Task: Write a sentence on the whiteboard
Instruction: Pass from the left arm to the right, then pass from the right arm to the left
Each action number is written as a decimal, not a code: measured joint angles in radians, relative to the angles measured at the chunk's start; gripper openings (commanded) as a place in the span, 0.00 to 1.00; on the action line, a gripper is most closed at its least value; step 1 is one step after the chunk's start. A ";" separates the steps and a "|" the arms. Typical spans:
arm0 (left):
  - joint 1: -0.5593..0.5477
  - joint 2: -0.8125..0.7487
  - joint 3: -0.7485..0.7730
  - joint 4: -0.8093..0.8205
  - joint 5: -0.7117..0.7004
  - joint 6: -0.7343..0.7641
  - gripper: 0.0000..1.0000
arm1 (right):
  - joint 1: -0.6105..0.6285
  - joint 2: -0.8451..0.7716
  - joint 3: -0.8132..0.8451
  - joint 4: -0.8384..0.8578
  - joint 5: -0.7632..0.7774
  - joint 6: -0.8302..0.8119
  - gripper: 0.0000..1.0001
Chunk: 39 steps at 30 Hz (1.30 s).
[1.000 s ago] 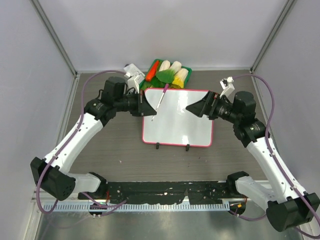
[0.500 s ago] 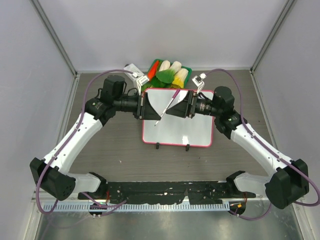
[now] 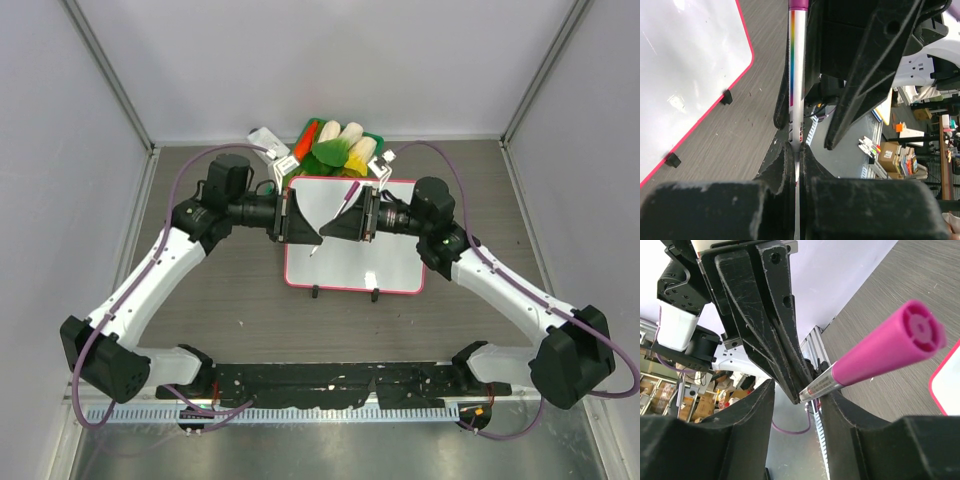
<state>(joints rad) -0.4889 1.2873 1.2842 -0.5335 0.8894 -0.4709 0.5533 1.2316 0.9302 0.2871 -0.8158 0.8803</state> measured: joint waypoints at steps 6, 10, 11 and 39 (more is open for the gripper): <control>0.000 -0.011 -0.006 0.008 0.007 0.000 0.00 | 0.001 0.000 -0.018 0.015 0.021 0.023 0.06; 0.000 -0.023 -0.014 0.017 0.008 0.000 0.00 | 0.001 0.000 -0.021 0.024 0.025 0.039 0.01; 0.000 -0.025 -0.016 0.018 0.007 0.000 0.00 | 0.001 -0.001 -0.023 0.025 0.029 0.039 0.02; -0.045 -0.003 -0.099 0.137 -0.008 -0.108 0.00 | 0.006 -0.088 -0.059 -0.023 0.205 0.006 0.04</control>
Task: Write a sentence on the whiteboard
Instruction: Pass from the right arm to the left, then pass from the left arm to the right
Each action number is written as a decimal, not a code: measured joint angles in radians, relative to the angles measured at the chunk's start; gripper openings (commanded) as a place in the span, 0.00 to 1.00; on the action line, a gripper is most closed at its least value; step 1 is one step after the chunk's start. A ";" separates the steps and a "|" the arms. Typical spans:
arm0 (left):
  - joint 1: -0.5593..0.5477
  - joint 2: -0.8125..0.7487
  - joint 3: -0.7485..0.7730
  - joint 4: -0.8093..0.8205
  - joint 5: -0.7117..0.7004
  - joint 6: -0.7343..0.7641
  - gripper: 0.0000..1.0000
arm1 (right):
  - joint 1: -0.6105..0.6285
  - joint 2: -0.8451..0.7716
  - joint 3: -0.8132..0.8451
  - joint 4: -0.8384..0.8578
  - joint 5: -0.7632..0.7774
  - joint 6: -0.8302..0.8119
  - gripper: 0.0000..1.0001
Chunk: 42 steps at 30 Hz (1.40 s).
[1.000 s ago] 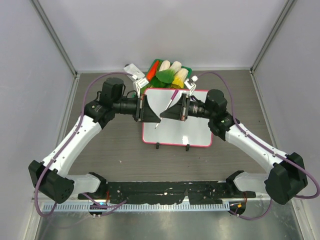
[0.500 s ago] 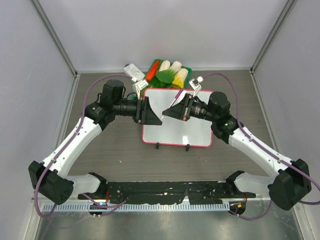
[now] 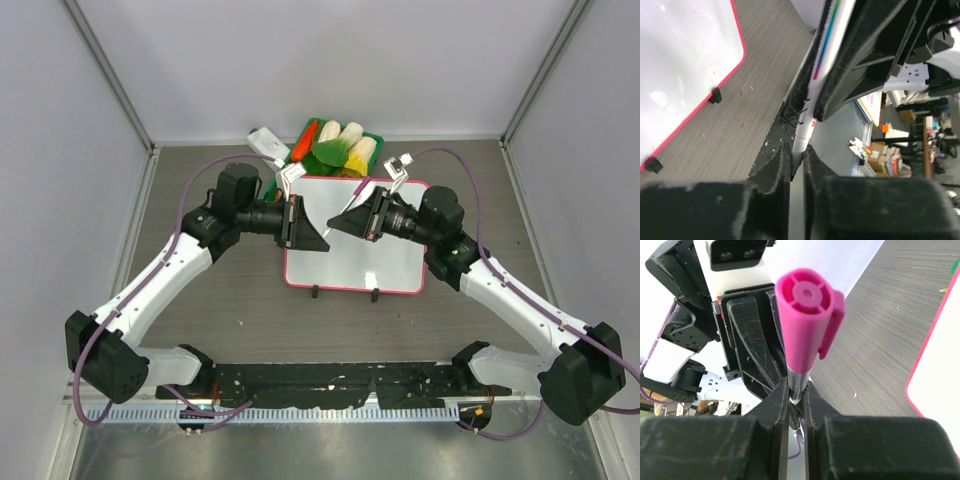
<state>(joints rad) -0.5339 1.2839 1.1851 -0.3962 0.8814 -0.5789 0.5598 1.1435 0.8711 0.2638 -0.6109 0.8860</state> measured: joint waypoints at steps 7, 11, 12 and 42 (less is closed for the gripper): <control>-0.003 0.000 0.000 0.005 -0.001 0.009 0.00 | -0.004 -0.006 -0.021 0.022 -0.005 0.011 0.43; -0.003 0.000 0.000 0.003 -0.006 0.010 0.00 | -0.003 -0.004 -0.037 0.037 -0.030 0.012 0.48; -0.003 0.000 0.000 0.003 -0.006 0.010 0.00 | -0.003 -0.003 -0.038 0.039 -0.034 0.012 0.48; -0.003 -0.011 0.004 -0.085 0.063 0.113 0.00 | -0.004 0.047 -0.051 0.167 -0.154 0.060 0.27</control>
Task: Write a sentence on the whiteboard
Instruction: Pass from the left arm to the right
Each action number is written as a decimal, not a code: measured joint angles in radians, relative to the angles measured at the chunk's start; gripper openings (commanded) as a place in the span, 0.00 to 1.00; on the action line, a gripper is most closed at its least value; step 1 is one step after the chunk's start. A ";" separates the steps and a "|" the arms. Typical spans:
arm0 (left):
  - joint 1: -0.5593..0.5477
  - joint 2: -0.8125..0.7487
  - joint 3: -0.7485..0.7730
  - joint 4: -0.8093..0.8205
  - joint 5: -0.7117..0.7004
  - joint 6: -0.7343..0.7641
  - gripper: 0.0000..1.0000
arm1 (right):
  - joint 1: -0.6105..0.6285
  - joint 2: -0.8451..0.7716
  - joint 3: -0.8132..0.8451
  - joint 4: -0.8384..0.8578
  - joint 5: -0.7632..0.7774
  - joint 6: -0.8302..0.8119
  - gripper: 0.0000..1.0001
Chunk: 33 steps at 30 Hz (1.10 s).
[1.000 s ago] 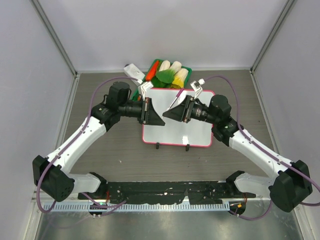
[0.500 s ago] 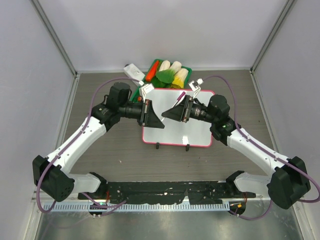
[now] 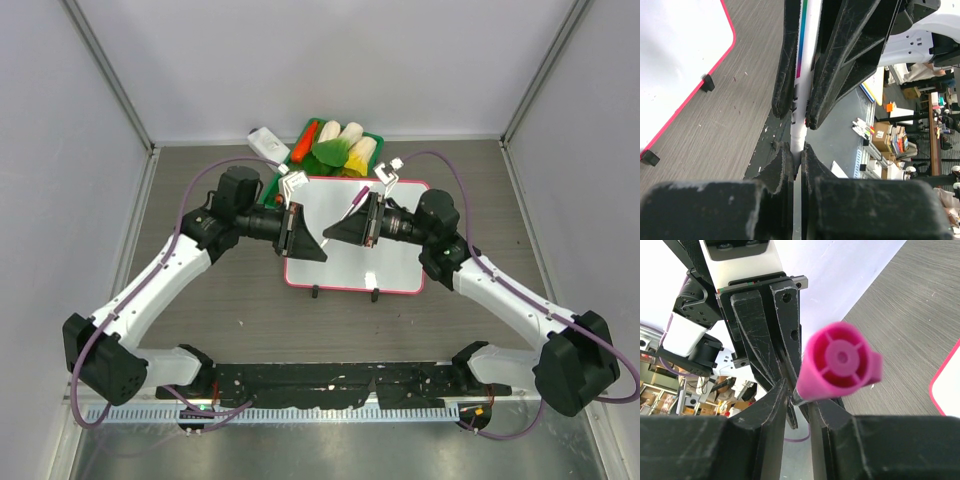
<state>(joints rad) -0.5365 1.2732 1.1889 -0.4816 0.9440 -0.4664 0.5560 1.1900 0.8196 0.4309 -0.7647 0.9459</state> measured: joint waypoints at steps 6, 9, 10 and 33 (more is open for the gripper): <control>0.000 -0.004 0.000 -0.009 0.000 0.019 0.00 | 0.000 -0.004 -0.007 0.005 0.000 0.004 0.09; 0.000 -0.008 0.000 -0.010 0.002 0.030 0.00 | 0.000 -0.010 -0.011 0.010 0.000 0.004 0.01; -0.001 -0.009 0.000 -0.011 0.001 0.031 0.00 | 0.000 -0.012 -0.012 0.010 0.000 0.003 0.01; 0.005 -0.037 0.004 0.007 -0.106 -0.041 0.86 | 0.005 -0.204 -0.053 -0.237 0.188 -0.130 0.02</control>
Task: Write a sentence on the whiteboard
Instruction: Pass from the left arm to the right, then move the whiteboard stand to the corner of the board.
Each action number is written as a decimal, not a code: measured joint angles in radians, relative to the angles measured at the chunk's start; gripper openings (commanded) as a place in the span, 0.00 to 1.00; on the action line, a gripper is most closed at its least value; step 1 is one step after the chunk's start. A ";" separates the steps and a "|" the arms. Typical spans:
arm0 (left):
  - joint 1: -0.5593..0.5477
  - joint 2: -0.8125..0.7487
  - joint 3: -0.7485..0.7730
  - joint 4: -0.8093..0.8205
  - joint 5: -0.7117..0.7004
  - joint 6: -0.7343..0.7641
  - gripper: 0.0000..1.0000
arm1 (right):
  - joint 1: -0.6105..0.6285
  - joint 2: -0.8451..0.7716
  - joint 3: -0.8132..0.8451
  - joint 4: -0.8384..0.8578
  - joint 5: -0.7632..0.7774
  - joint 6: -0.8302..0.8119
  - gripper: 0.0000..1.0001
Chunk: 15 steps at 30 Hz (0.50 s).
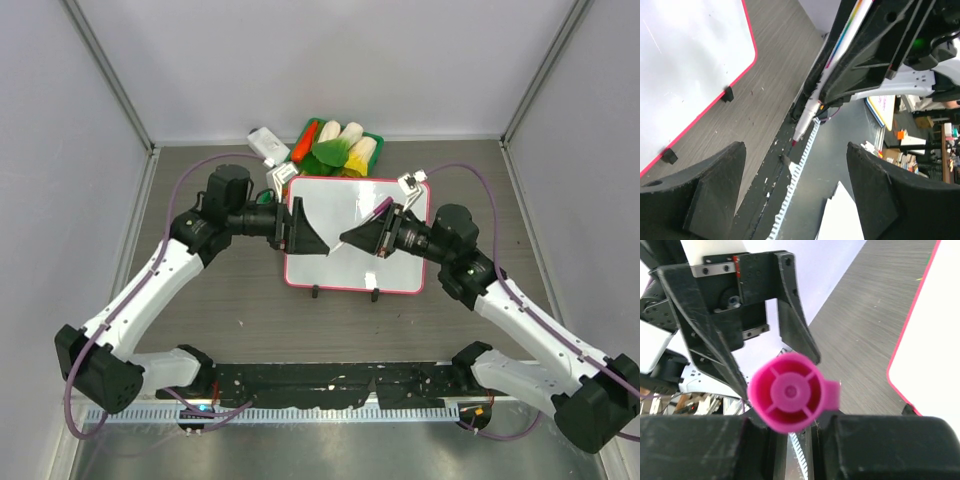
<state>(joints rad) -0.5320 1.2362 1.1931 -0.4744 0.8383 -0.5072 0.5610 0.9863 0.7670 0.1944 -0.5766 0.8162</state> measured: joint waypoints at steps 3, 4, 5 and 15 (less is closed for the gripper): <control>0.015 -0.031 -0.001 0.031 -0.015 -0.047 0.87 | 0.000 -0.041 -0.002 -0.056 0.068 -0.024 0.02; 0.021 -0.046 -0.003 0.050 -0.015 -0.066 0.88 | 0.000 -0.058 -0.004 -0.072 0.089 -0.032 0.01; 0.025 -0.060 -0.006 0.069 -0.014 -0.084 0.88 | 0.000 -0.074 -0.006 -0.089 0.110 -0.039 0.02; 0.043 -0.098 -0.086 0.172 -0.024 -0.166 0.90 | 0.000 -0.185 -0.040 -0.204 0.234 -0.074 0.01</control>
<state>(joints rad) -0.4885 1.1378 1.1072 -0.3023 0.8146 -0.6727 0.5606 0.8017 0.7265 -0.0093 -0.3428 0.7422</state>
